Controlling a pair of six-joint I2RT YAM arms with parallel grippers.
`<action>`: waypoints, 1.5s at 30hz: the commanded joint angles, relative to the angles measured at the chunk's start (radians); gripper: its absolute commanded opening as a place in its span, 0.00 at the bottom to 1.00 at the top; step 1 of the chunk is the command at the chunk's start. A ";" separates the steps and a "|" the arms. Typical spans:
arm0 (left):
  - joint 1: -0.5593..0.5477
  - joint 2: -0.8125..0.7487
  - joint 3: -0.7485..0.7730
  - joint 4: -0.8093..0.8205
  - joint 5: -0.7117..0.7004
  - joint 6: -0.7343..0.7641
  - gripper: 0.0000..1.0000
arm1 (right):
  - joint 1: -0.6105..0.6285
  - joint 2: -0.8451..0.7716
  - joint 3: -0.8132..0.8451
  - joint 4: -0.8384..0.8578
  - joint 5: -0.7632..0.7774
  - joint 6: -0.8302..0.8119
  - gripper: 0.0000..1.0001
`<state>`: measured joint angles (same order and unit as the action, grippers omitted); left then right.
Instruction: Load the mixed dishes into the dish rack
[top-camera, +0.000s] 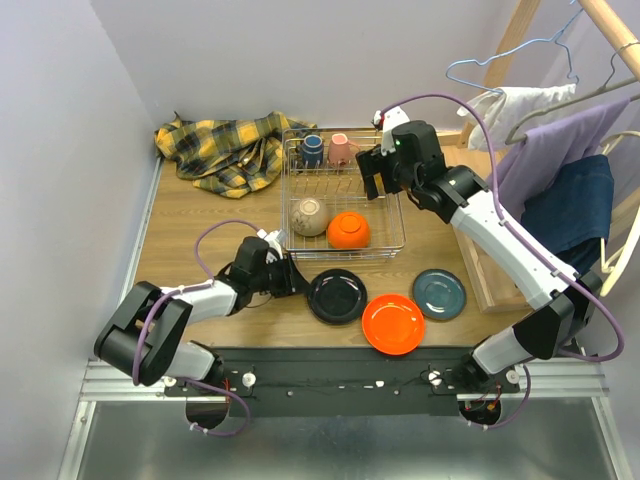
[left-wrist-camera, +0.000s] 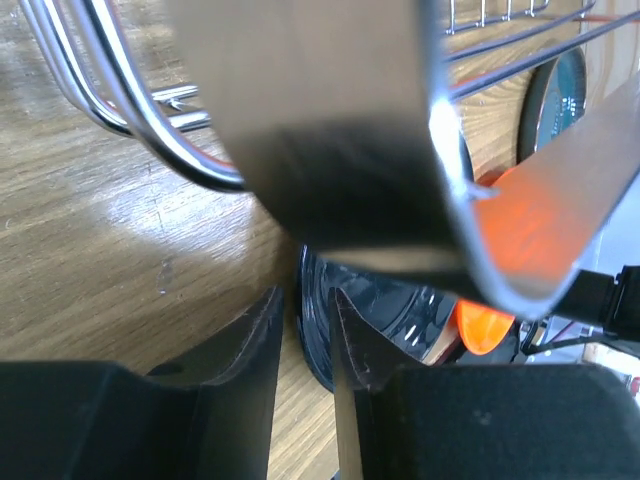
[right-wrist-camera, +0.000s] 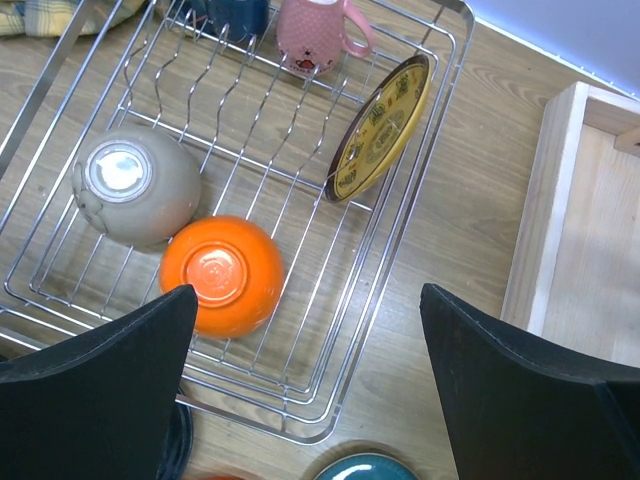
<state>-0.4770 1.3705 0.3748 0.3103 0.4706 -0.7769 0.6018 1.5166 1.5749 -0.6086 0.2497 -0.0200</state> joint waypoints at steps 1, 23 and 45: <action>-0.028 0.016 -0.008 -0.057 -0.015 -0.039 0.31 | -0.004 -0.012 -0.015 0.027 0.017 -0.012 0.99; -0.009 -0.085 0.032 -0.309 0.020 0.140 0.00 | -0.004 0.011 0.005 0.035 0.000 -0.040 0.99; 0.159 -0.125 0.578 -1.067 0.438 1.038 0.00 | -0.002 0.274 0.243 -0.356 -0.855 -0.357 0.82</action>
<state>-0.3275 1.2575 0.8619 -0.5491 0.8783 0.0586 0.5999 1.7496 1.7405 -0.7727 -0.3508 -0.1780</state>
